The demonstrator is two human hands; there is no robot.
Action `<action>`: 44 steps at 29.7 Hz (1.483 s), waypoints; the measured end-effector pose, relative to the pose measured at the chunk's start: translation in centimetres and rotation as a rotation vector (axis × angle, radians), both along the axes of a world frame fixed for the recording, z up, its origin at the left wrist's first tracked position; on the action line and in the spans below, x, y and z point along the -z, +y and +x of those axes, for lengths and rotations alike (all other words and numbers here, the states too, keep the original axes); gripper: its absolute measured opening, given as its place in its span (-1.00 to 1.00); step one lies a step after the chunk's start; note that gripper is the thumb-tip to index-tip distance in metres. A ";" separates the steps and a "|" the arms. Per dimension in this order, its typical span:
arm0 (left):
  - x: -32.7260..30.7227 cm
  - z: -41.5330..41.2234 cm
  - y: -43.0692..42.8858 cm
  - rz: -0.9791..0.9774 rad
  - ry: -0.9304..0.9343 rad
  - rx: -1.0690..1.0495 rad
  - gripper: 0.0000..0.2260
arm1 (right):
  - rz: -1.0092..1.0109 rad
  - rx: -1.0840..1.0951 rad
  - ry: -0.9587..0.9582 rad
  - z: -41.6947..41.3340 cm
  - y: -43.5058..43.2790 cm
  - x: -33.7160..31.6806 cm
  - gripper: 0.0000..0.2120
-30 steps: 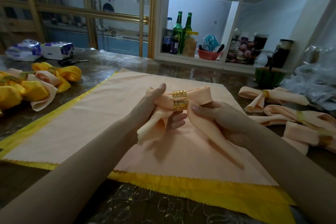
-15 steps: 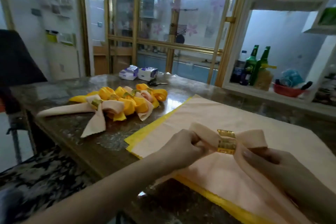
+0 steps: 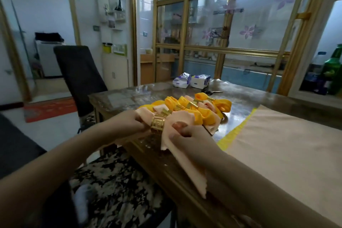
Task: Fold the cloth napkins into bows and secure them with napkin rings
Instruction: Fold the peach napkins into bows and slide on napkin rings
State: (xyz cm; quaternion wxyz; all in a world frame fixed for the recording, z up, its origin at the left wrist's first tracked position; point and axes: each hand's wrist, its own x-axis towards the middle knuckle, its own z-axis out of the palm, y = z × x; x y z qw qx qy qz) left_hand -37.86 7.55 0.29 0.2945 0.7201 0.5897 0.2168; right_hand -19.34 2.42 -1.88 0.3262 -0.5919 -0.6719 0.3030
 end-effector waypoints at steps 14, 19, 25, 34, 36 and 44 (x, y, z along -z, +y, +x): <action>2.3 3.5 9.0 -0.037 0.177 0.097 -0.54 | 0.087 0.250 -0.407 -0.5 8.7 3.5 -0.66; 3.9 4.1 10.0 0.096 0.338 -0.016 -0.67 | 0.027 0.190 -0.521 -1.1 8.1 2.7 -0.62; 4.6 3.1 8.0 0.222 0.540 -0.094 -0.66 | 0.078 0.141 -0.837 -0.7 4.3 1.9 -0.57; 1.0 8.5 -0.2 0.416 0.592 0.075 -0.54 | 0.122 -0.041 -0.612 4.8 -2.4 -1.7 -0.62; 0.0 11.7 -3.0 0.463 0.561 0.184 -0.53 | 0.150 -0.032 -0.599 6.8 -5.1 -2.8 -0.57; -2.0 32.0 -15.9 0.533 0.521 0.683 -0.51 | -0.090 0.391 -0.682 25.4 -21.9 -4.1 -0.58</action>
